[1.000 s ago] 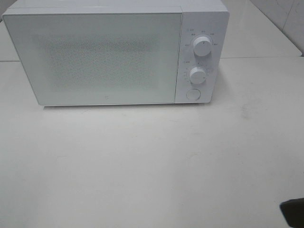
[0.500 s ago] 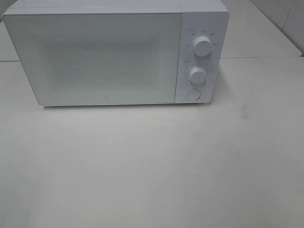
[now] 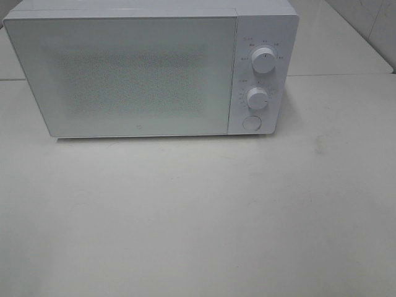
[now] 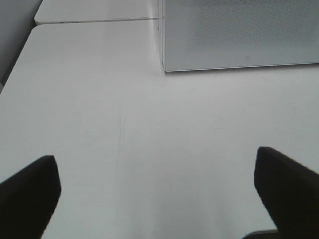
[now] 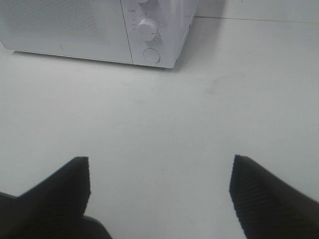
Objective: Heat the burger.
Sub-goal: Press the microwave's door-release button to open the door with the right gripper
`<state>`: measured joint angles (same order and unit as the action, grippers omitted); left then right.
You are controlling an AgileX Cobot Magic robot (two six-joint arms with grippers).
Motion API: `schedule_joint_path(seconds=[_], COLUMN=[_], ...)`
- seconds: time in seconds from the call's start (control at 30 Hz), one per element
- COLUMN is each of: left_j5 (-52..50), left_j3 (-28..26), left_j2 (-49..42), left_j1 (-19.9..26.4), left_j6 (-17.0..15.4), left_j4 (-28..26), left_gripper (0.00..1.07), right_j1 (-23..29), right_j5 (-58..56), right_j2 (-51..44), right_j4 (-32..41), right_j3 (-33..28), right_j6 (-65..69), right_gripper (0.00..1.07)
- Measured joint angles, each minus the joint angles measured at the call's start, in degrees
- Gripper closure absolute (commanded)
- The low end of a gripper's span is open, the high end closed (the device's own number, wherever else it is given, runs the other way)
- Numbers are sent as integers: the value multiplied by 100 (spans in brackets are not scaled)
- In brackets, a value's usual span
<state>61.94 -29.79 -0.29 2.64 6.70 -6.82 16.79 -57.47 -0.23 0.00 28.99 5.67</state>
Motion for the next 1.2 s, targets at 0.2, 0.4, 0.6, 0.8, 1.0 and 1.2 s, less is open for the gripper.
schedule_joint_path(seconds=[0.2,0.4,0.6,0.8,1.0,1.2], left_j5=[0,0,0,0,0,0], left_j3=[0,0,0,0,0,0], left_j2=[0,0,0,0,0,0], left_j1=[0,0,0,0,0,0], left_j6=[0,0,0,0,0,0], left_j4=[0,0,0,0,0,0], left_gripper=[9,9,9,9,9,9], right_j1=[-86,-86,-86,-86,-109,-481], right_j5=[11,11,17,17,17,17], right_j2=[0,0,0,0,0,0], right_j4=[-34,-34,-34,-34,-34,-40], right_j3=[0,0,0,0,0,0], right_j6=[-6,-11,-17,-17,-23,-23], right_gripper=[32,32,32,32,32,32])
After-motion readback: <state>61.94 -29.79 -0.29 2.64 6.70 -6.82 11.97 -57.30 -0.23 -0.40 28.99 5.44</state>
